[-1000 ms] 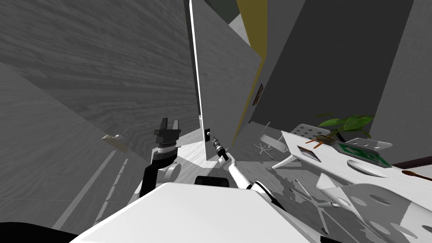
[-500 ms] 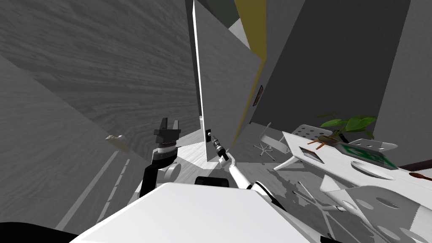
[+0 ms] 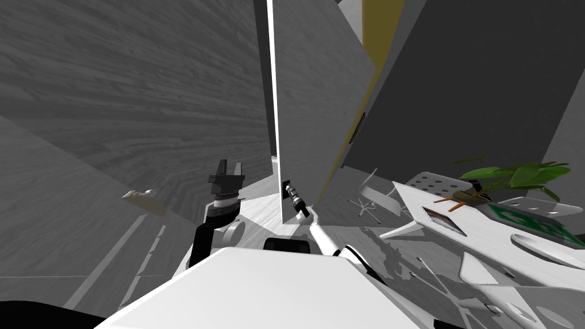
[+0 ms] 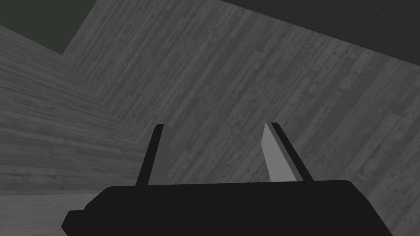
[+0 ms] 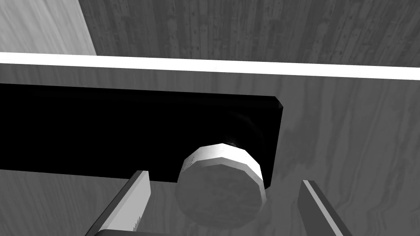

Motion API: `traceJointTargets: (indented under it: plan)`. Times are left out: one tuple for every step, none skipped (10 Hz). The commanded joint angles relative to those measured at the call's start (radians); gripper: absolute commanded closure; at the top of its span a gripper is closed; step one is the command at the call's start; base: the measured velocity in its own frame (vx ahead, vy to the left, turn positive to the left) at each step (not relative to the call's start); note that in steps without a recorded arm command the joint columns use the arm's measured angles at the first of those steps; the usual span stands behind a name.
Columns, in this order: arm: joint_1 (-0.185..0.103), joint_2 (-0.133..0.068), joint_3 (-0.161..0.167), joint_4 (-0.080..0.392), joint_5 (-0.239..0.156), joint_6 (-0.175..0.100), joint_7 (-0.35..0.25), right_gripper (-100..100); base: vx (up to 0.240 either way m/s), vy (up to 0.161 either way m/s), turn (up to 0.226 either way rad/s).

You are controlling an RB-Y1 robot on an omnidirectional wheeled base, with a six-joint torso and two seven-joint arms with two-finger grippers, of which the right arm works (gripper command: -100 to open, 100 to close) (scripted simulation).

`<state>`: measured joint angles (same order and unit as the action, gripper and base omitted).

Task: Push the door open

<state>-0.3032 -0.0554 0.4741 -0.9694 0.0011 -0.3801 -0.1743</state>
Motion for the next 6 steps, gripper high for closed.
traceJointTargets:
  plan:
    - [0.0, 0.0, 0.0, 0.0, 0.0, 0.0, 0.0, -100, 0.076, 0.05, 0.0]
    - [0.0, 0.0, 0.0, 0.0, 0.0, 0.0, 0.0, 100, -0.01, -0.007, -0.003]
    - [0.0, 0.0, 0.0, 0.0, 0.0, 0.0, 0.0, 100, -0.023, -0.02, 0.007]
    - [0.0, 0.0, 0.0, 0.0, 0.0, 0.0, 0.0, 100, -0.023, -0.017, 0.003]
    - [0.0, 0.0, 0.0, 0.0, 0.0, 0.0, 0.0, 100, -0.016, -0.011, -0.004]
    - [0.0, 0.0, 0.0, 0.0, 0.0, 0.0, 0.0, 100, -0.01, -0.005, -0.005]
